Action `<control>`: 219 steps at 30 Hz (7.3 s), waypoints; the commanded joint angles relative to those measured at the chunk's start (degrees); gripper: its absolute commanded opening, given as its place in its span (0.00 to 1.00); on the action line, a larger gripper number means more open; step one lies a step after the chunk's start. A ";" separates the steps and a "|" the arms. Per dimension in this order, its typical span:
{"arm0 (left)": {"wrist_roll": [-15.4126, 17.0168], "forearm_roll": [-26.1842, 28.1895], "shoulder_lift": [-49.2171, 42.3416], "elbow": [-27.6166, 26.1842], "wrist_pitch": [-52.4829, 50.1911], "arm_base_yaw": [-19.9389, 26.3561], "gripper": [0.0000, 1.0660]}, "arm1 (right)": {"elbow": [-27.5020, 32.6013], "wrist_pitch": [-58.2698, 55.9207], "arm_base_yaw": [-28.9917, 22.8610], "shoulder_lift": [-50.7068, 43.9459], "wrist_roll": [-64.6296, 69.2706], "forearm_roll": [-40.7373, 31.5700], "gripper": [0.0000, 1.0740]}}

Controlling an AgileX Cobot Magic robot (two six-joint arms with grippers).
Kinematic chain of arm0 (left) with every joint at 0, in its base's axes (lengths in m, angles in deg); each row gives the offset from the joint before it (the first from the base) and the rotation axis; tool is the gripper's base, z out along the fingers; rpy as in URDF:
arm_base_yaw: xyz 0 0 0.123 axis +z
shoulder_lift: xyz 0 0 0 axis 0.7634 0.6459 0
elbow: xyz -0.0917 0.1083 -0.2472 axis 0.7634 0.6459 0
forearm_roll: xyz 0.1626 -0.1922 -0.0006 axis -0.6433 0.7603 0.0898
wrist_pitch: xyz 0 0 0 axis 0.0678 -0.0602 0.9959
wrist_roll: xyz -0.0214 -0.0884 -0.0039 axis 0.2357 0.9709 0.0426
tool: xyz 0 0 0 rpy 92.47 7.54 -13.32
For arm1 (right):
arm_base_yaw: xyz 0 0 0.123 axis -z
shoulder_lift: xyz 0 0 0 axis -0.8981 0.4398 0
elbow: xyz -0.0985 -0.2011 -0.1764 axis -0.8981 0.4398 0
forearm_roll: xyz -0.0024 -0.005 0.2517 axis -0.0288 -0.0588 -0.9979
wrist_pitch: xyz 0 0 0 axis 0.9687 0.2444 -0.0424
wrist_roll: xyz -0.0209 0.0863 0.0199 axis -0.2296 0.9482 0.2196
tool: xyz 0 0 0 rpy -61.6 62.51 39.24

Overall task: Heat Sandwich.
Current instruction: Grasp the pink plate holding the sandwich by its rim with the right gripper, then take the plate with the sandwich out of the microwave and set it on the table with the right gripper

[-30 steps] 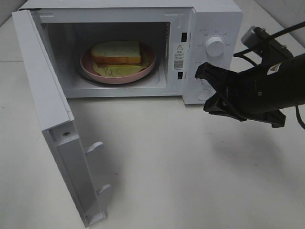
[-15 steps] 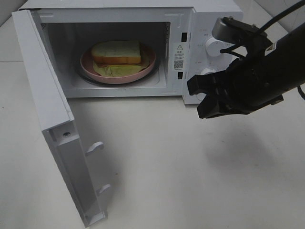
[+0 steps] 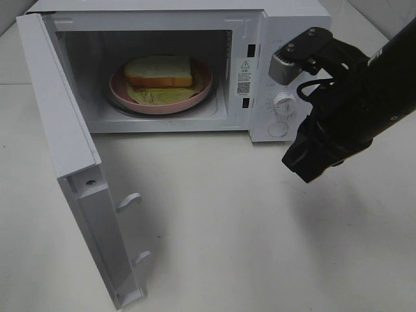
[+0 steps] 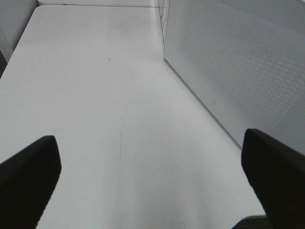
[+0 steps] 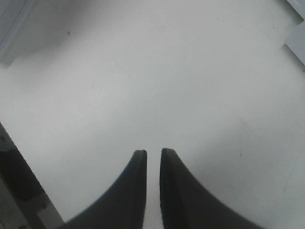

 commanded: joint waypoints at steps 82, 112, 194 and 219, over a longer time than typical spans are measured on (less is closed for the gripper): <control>0.00 0.06 -1.32 0.29 -0.74 0.11 0.92 | -32.60 4.30 -10.94 30.25 -21.94 24.12 0.76; 0.00 0.06 -1.32 0.29 -0.74 0.11 0.92 | -53.97 3.44 -10.94 49.05 -19.77 23.78 0.72; 0.00 0.06 -1.32 0.29 -0.74 0.11 0.92 | -54.14 -4.47 -10.94 46.70 -47.84 12.66 0.00; 0.00 0.06 -1.32 0.29 -0.74 0.11 0.92 | -34.21 2.46 -12.43 33.52 -51.91 11.63 0.00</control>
